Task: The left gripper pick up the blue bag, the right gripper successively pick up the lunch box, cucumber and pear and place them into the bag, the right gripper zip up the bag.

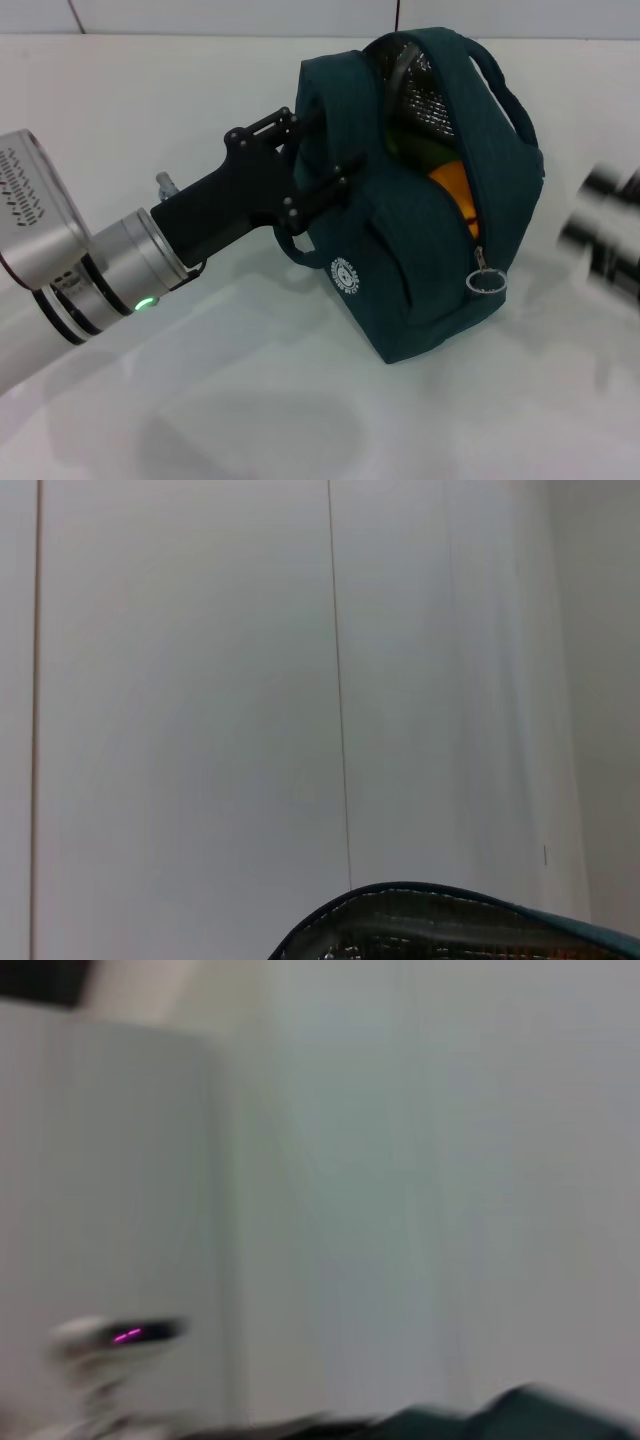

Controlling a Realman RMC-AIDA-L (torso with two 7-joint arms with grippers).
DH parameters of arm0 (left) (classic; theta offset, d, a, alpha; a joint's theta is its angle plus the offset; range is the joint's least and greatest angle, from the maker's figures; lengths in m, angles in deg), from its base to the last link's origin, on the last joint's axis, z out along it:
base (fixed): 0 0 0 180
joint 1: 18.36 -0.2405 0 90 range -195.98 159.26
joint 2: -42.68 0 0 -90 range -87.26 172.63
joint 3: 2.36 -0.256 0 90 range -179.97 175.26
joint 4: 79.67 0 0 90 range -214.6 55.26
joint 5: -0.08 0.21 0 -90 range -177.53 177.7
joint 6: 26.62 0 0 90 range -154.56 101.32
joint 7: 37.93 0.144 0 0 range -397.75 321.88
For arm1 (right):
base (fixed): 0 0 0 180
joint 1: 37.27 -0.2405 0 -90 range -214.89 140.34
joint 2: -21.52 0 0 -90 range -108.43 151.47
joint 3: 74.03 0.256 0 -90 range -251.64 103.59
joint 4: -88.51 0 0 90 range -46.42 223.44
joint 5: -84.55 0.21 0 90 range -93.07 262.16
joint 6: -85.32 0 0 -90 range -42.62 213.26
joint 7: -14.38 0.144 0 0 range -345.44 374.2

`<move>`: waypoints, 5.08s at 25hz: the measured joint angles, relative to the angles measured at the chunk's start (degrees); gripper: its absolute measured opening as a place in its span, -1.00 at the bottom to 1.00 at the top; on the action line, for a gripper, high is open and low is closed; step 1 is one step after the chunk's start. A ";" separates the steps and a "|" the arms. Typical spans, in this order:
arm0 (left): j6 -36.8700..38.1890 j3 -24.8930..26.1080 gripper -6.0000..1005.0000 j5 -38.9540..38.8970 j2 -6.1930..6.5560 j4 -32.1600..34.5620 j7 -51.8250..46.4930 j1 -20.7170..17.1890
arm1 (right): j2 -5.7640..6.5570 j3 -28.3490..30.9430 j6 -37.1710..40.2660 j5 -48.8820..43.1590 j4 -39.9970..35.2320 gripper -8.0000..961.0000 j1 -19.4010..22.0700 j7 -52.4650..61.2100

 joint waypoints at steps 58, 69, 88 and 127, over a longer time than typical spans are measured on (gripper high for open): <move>6.97 -1.42 0.51 -1.57 0.03 -0.59 -3.57 -1.85 | -2.77 -2.38 2.70 -11.54 4.12 -0.97 -7.72 -26.94; 5.40 -2.79 0.74 -2.45 0.03 0.88 -3.27 -0.52 | -2.70 -2.38 9.58 -8.71 2.79 -0.97 -5.85 -30.12; 2.38 -6.24 0.73 -11.70 0.10 2.82 -0.13 2.80 | -3.16 -7.02 5.35 -0.34 12.21 -0.97 -7.95 -41.59; 15.11 -5.97 0.71 -2.70 0.42 -3.61 -7.18 -13.86 | -3.41 -50.37 -13.38 43.30 -0.43 -0.97 -11.21 -53.87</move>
